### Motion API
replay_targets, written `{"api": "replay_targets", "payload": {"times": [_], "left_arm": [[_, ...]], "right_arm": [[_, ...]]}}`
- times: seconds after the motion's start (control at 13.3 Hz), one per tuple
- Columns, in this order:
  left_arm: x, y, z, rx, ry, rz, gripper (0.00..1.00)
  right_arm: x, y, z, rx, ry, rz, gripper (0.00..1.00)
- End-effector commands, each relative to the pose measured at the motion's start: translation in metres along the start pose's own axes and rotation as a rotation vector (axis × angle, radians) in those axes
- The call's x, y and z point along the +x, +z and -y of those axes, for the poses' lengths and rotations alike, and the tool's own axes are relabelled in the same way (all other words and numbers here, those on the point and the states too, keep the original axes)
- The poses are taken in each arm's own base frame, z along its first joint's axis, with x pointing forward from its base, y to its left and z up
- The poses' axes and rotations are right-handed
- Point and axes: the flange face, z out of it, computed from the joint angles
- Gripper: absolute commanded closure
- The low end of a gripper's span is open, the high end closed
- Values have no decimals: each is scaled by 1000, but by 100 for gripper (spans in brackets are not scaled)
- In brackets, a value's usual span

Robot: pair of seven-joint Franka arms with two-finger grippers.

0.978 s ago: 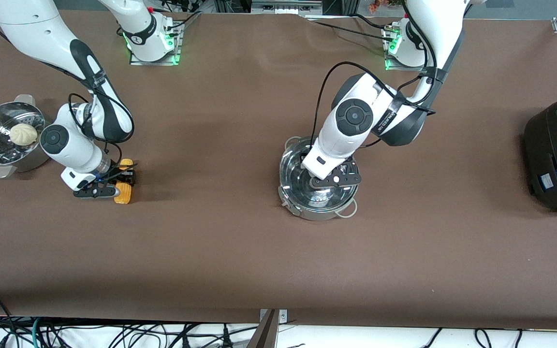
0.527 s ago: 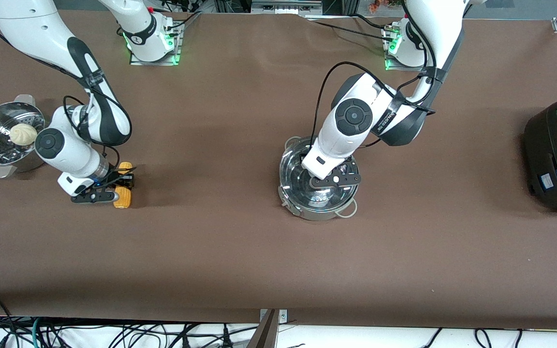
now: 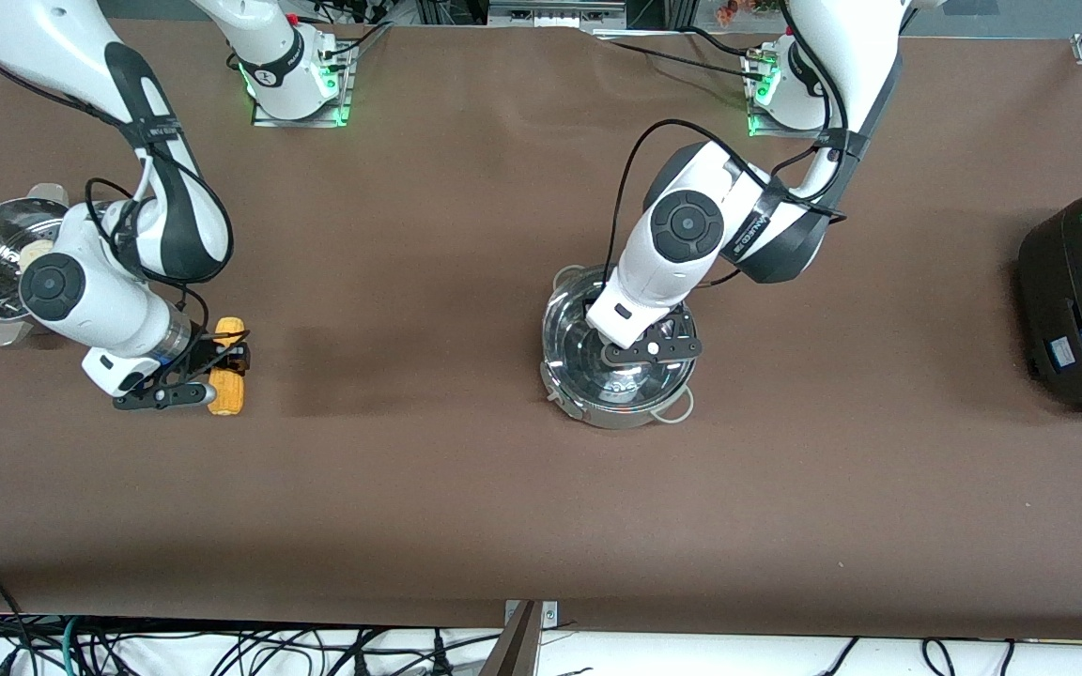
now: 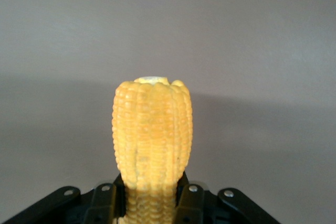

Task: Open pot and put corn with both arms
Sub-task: 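Lift the lid off with the left gripper while the right gripper carries corn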

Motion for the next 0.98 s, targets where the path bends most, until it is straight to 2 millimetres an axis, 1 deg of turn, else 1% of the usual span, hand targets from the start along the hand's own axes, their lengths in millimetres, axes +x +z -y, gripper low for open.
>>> {"api": "replay_targets", "payload": {"times": [0.0,0.08,0.15,0.23,0.3,0.38,0.45,0.53,0.68,0.75,0.83,0.9], "left_arm": [[-4,-45,2,12,8,-40,100],[-5,-57,8,17,3,-39,100],[0,-72,20,18,-13,-44,100],[6,-83,37,19,-38,-45,100],[10,-94,51,22,-28,-38,100],[16,-104,70,21,-5,-33,100],[22,-110,93,27,11,-25,100],[25,-113,118,35,37,-17,100],[36,-113,172,46,92,1,100],[42,-111,197,49,121,11,100],[47,-105,220,52,154,26,100],[54,-100,246,50,175,36,100]], "right_arm": [[21,-59,13,9,-23,23,100],[27,-77,17,10,-28,33,100],[29,-89,22,14,-33,45,100],[32,-101,32,22,-28,50,100],[33,-109,44,23,1,55,100],[33,-114,67,21,26,61,100],[33,-121,92,17,46,57,100],[32,-130,124,13,54,55,100],[25,-145,193,3,56,60,100],[21,-147,225,3,74,59,100],[17,-149,258,5,87,49,100],[12,-153,296,10,87,32,100]]}}
